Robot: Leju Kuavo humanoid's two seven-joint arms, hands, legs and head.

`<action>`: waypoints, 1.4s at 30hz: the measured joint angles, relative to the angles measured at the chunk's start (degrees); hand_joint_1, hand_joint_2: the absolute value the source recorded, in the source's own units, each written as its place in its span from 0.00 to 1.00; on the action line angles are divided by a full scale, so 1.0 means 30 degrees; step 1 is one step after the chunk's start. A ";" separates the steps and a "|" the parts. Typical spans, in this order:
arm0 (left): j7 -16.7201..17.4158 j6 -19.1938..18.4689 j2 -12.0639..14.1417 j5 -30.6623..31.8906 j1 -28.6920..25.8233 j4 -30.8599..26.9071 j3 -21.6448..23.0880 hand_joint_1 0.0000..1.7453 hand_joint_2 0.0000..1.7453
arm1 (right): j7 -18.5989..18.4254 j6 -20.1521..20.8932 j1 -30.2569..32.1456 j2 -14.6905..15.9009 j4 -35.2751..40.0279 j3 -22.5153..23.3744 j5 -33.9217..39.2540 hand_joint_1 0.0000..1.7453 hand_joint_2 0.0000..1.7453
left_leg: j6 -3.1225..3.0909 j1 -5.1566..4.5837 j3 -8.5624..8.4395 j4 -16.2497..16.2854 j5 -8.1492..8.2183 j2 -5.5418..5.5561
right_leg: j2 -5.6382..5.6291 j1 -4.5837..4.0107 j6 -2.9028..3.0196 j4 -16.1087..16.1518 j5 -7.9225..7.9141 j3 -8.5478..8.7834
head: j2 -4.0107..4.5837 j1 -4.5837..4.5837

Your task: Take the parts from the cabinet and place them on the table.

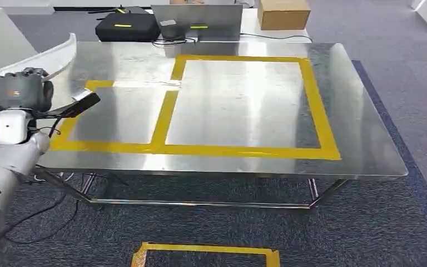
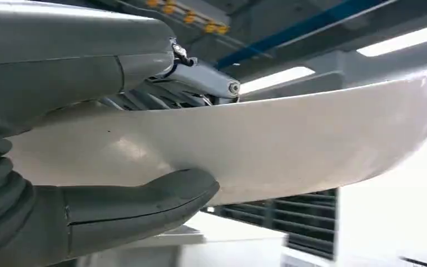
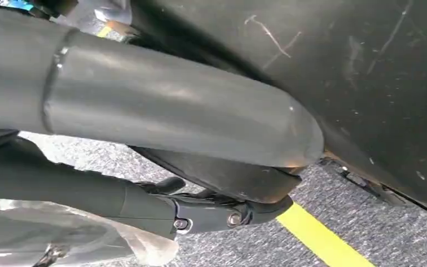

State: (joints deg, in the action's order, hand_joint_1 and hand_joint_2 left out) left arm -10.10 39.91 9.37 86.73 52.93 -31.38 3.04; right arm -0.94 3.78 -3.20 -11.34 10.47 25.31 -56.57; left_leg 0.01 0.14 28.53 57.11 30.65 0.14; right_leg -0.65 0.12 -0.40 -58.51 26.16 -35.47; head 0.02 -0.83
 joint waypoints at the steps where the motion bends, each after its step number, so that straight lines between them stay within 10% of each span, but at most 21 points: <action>1: 0.0000 0.0007 -0.0153 -0.0081 0.0092 0.0204 0.0138 1.00 1.00 | 0.0007 0.0000 0.0004 0.0000 0.0000 0.0022 0.0051 0.00 0.00 | -0.0001 0.0000 -0.0002 0.0000 0.0001 -0.0006 | -0.0008 0.0000 0.0000 0.0000 0.0000 -0.0002 | 0.0000 0.0000; 6: -0.0168 0.0007 -0.0662 -0.0656 0.0134 0.0896 0.0429 1.00 1.00 | -0.0161 0.0029 -0.0005 0.0000 0.0000 0.0102 0.0364 0.00 0.00 | -0.0003 0.0005 0.0003 -0.0002 0.0001 -0.0007 | 0.0001 -0.0004 0.0002 0.0000 0.0002 -0.0009 | 0.0000 0.0007; 7: -0.0168 0.0007 -0.0684 -0.0736 0.0118 0.0961 0.0458 0.00 1.00 | -0.0175 0.0029 -0.0006 0.0000 0.0000 0.0131 0.0489 0.00 0.00 | -0.0003 0.0007 0.0005 -0.0004 0.0001 -0.0005 | 0.0004 -0.0004 0.0002 -0.0001 0.0002 -0.0008 | 0.0000 0.0007; 13: -0.0262 0.0014 -0.0706 -0.1682 -0.0255 0.1194 0.0670 0.00 1.00 | -0.0204 0.0000 0.0031 0.0007 0.0000 0.0735 0.1048 0.00 0.00 | -0.0003 0.0007 0.0006 -0.0006 0.0001 -0.0007 | -0.0001 -0.0003 0.0001 -0.0004 0.0001 -0.0004 | 0.0000 -0.0007; 14: -0.0248 0.0014 -0.0684 -0.1792 -0.0358 0.1194 0.0677 0.00 0.00 | -0.0204 -0.0007 0.0033 0.0007 0.0000 0.0830 0.1063 0.00 0.00 | -0.0003 0.0007 0.0006 -0.0006 0.0001 -0.0007 | 0.0003 -0.0003 0.0001 -0.0004 0.0001 -0.0003 | 0.0000 0.0007; 26: -0.2216 0.0058 -0.0806 -0.4985 -0.2868 -0.0323 0.0290 0.00 0.00 | 0.0321 -0.0153 0.0046 0.0000 0.0000 0.1209 0.1151 0.00 0.00 | -0.0006 0.0000 -0.0002 -0.0005 0.0004 -0.0007 | 0.0006 0.0002 0.0001 -0.0002 0.0003 0.0003 | 0.0000 0.0007; 33: -0.7113 0.0073 -0.3119 -1.0422 -0.7167 -0.4667 -0.2063 0.00 0.00 | -0.0008 -0.0357 0.0064 -0.0058 0.0000 0.1698 0.1472 0.00 0.00 | -0.0080 -0.0099 -0.0010 0.0018 0.0051 -0.0006 | 0.0018 0.0108 -0.0026 0.0010 0.0008 0.0012 | 0.0000 0.0015; 42: -0.7796 0.0095 -0.5323 -1.6044 -1.2974 -1.1589 -0.0706 0.00 0.00 | -0.0496 -0.0503 0.0138 -0.0335 0.0000 0.2463 0.1712 0.00 0.00 | -0.0437 -0.0222 0.0022 0.0285 0.0079 0.0000 | 0.0010 0.0239 -0.0434 0.0081 -0.0131 0.0119 | 0.0000 0.0007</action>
State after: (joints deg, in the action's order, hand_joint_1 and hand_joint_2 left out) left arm -33.48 40.20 -6.60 38.60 14.01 -66.15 0.92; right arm -2.43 2.27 -2.79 -12.35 10.47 32.70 -51.43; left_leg -1.30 -0.53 28.60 57.96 30.88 0.14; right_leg -0.62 0.84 -1.70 -58.27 25.77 -35.11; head 0.02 -0.81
